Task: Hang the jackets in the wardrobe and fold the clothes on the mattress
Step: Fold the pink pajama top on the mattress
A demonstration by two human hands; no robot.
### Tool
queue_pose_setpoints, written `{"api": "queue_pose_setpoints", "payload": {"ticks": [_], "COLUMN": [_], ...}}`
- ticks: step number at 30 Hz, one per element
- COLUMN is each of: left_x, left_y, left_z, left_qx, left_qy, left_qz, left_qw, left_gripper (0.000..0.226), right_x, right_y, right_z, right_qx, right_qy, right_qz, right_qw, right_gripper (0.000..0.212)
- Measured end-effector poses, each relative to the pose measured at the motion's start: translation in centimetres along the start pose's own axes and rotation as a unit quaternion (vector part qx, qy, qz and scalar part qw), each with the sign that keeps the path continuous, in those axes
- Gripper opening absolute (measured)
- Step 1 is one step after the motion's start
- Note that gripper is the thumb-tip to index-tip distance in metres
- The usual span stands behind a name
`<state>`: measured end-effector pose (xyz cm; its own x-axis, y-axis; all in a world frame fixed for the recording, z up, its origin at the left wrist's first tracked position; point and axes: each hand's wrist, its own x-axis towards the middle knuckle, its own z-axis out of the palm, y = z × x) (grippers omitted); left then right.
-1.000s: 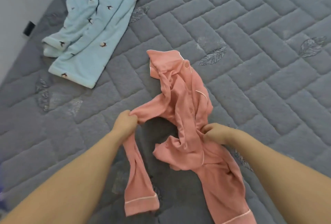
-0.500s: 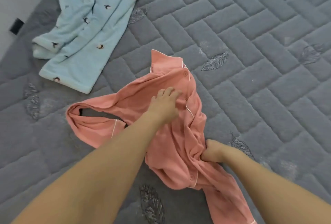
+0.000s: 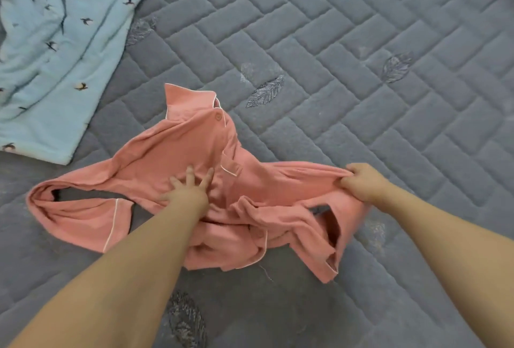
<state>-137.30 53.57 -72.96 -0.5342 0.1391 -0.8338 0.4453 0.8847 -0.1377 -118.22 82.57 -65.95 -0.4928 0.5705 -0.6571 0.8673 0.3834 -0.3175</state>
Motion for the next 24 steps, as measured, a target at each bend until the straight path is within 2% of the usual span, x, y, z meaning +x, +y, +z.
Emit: {"api": "queue_pose_setpoints", "payload": {"ticks": [2,4,5,6,7,9,10,11,12,14,15,16,18,19,21,23,24], "left_x": [0.2,1.0,1.4,1.6,1.6,1.2,0.8,0.4,0.2,0.3,0.7,1.5,3.4,4.4,6.2,7.2,7.3], "left_y": [0.1,-0.1,-0.3,-0.3,-0.4,-0.6,-0.7,-1.0,-1.3,-2.3,-2.9,-3.5,-4.5,-4.8,-5.0,-4.2,-3.7], "left_z": [0.4,0.8,1.0,1.1,1.1,0.1,-1.0,-2.2,-3.6,-5.8,-6.8,-7.7,-9.6,-10.6,-12.4,-13.1,-13.3], "left_qx": [0.010,0.009,0.014,0.026,0.039,0.039,0.031,0.020,0.004,-0.039,-0.076,-0.124,-0.219,-0.258,-0.368,-0.453,-0.450], "left_qy": [0.010,0.011,0.009,0.003,-0.003,-0.014,-0.011,0.020,0.089,0.269,0.333,0.361,0.350,0.327,0.249,0.171,0.156], "left_qz": [-0.007,-0.007,-0.006,-0.006,-0.002,0.013,0.026,0.046,0.068,0.069,0.052,0.029,-0.026,-0.053,-0.064,-0.012,0.025], "left_qw": [1.000,1.000,1.000,1.000,0.999,0.999,0.999,0.999,0.994,0.960,0.939,0.924,0.910,0.908,0.893,0.875,0.879], "left_gripper": [0.080,0.077,0.076,0.076,0.076,0.076,0.074,0.065,0.053,0.038,0.036,0.036,0.043,0.049,0.057,0.043,0.031], "right_x": [-0.3,-0.1,0.3,0.6,1.0,0.9,1.1,1.2,1.4,2.7,3.7,4.8,6.9,8.0,10.2,11.2,11.1], "right_y": [0.5,0.7,0.7,0.5,0.2,-1.1,-1.6,-2.2,-3.1,-5.4,-6.8,-8.5,-12.1,-13.8,-16.1,-17.0,-17.2], "right_z": [-3.8,-6.5,-6.9,-6.7,-5.6,-2.4,-0.4,1.3,2.8,4.8,5.5,6.0,6.4,6.4,6.8,6.9,6.8], "right_qx": [-0.131,-0.151,-0.169,-0.223,-0.296,-0.393,-0.388,-0.355,-0.310,-0.197,-0.156,-0.134,-0.107,-0.095,-0.115,-0.126,-0.111], "right_qy": [0.178,0.343,0.387,0.382,0.318,0.116,0.038,-0.006,-0.021,0.023,0.061,0.101,0.153,0.146,0.061,-0.073,-0.145], "right_qz": [-0.016,-0.026,-0.034,-0.035,-0.027,0.025,0.046,0.045,0.026,-0.049,-0.086,-0.124,-0.173,-0.175,-0.135,-0.058,-0.001], "right_qw": [0.975,0.927,0.906,0.896,0.900,0.912,0.920,0.934,0.950,0.979,0.982,0.978,0.967,0.969,0.982,0.988,0.983], "right_gripper": [0.009,0.024,0.030,0.035,0.040,0.048,0.052,0.054,0.056,0.059,0.055,0.050,0.047,0.047,0.047,0.046,0.054]}}
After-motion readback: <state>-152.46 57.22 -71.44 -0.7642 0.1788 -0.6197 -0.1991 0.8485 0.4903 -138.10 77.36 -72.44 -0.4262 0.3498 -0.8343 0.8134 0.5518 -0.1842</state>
